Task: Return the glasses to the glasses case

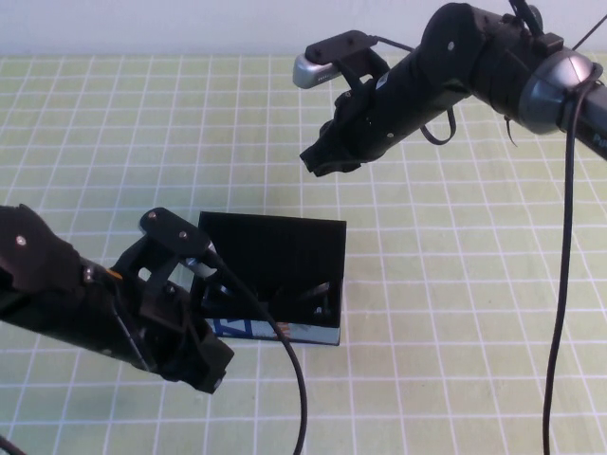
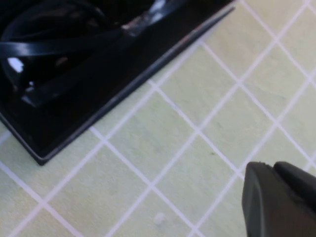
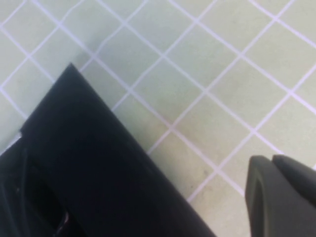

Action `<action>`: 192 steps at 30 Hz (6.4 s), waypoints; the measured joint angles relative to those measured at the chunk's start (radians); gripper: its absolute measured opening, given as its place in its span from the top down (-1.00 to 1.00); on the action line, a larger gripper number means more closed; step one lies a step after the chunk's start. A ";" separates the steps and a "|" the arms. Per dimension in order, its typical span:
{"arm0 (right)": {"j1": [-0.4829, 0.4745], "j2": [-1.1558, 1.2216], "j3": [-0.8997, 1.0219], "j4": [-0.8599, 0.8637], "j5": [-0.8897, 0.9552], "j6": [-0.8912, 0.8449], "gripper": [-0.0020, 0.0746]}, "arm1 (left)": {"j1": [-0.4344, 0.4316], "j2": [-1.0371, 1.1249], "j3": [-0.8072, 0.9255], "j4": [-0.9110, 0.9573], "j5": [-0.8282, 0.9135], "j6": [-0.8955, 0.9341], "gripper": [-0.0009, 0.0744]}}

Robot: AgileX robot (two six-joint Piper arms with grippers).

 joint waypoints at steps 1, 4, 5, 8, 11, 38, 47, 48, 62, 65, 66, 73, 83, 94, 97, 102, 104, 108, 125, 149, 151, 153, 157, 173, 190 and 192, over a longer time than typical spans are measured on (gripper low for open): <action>-0.007 0.002 0.000 0.003 0.000 0.000 0.99 | 0.000 0.010 0.000 0.000 -0.013 -0.001 0.98; -0.015 0.011 -0.001 0.014 -0.002 0.000 0.99 | 0.000 0.037 0.000 0.000 -0.038 0.003 0.98; -0.017 0.020 -0.004 0.021 -0.004 0.000 0.99 | 0.000 0.046 0.000 0.000 -0.044 0.004 0.98; -0.017 0.051 -0.020 0.023 -0.004 0.000 0.99 | 0.000 0.068 0.000 -0.002 -0.060 0.004 0.98; -0.017 0.088 -0.057 0.025 0.009 0.000 0.99 | 0.000 0.082 0.000 -0.002 -0.082 0.004 0.98; -0.053 0.197 -0.121 0.208 0.179 -0.343 0.99 | 0.000 0.131 0.000 -0.024 -0.237 0.010 0.98; -0.053 0.197 -0.121 0.228 0.205 -0.365 0.99 | 0.000 0.133 0.000 -0.025 -0.252 0.010 0.98; -0.053 0.197 -0.121 0.230 0.210 -0.367 0.99 | 0.000 0.133 0.000 -0.026 -0.254 0.010 0.98; -0.053 0.197 -0.121 0.300 0.278 -0.446 0.99 | 0.000 0.208 0.000 -0.057 -0.258 0.017 0.98; -0.053 0.197 -0.121 0.326 0.301 -0.476 0.99 | 0.000 0.208 0.000 -0.056 -0.260 0.018 0.98; -0.053 0.197 -0.121 0.331 0.302 -0.479 0.99 | 0.000 0.208 0.000 -0.056 -0.260 0.018 0.98; -0.031 0.191 -0.121 0.354 0.306 -0.485 0.99 | 0.000 0.208 0.000 -0.058 -0.262 0.019 0.98; 0.016 0.105 -0.006 0.371 0.308 -0.455 0.99 | 0.000 0.193 -0.024 -0.011 -0.229 0.028 0.98; 0.094 0.081 0.078 0.345 0.308 -0.449 0.99 | 0.000 -0.035 -0.300 0.485 0.129 -0.322 0.98; 0.130 0.081 0.079 0.322 0.308 -0.449 0.99 | 0.000 -0.108 -0.341 0.606 0.160 -0.432 0.98; 0.142 0.101 0.079 0.288 0.308 -0.417 0.99 | 0.000 -0.227 -0.345 0.663 0.212 -0.494 0.98; 0.142 0.118 0.079 0.286 0.308 -0.403 0.99 | 0.000 -0.263 -0.345 0.665 0.237 -0.506 0.98; 0.140 0.118 0.071 0.284 0.312 -0.395 0.99 | 0.000 -0.335 -0.345 0.669 0.280 -0.521 0.98; 0.143 -0.315 -0.062 -0.082 0.279 0.039 0.99 | 0.000 -0.882 -0.011 0.515 0.277 -0.632 0.98; 0.143 -1.302 0.946 -0.622 -0.409 0.451 0.99 | 0.000 -1.259 0.319 0.425 -0.070 -0.680 0.98; 0.143 -1.398 1.087 -0.629 -0.515 0.462 0.99 | 0.000 -1.259 0.319 0.428 -0.071 -0.680 0.98; 0.143 -1.476 1.196 -0.629 -0.577 0.468 0.99 | 0.000 -1.259 0.319 0.428 -0.073 -0.680 0.98; 0.143 -1.609 1.367 -0.621 -0.611 0.493 0.99 | 0.000 -1.259 0.319 0.429 -0.075 -0.680 0.98; 0.143 -1.843 1.716 -0.619 -0.728 0.544 0.99 | 0.000 -1.259 0.321 0.432 -0.170 -0.680 0.98; 0.143 -1.844 1.717 -0.619 -0.762 0.546 0.99 | 0.000 -1.259 0.323 0.432 -0.174 -0.680 0.98; 0.143 -1.844 1.717 -0.619 -0.762 0.546 0.99 | 0.000 -1.259 0.324 0.432 -0.174 -0.680 0.98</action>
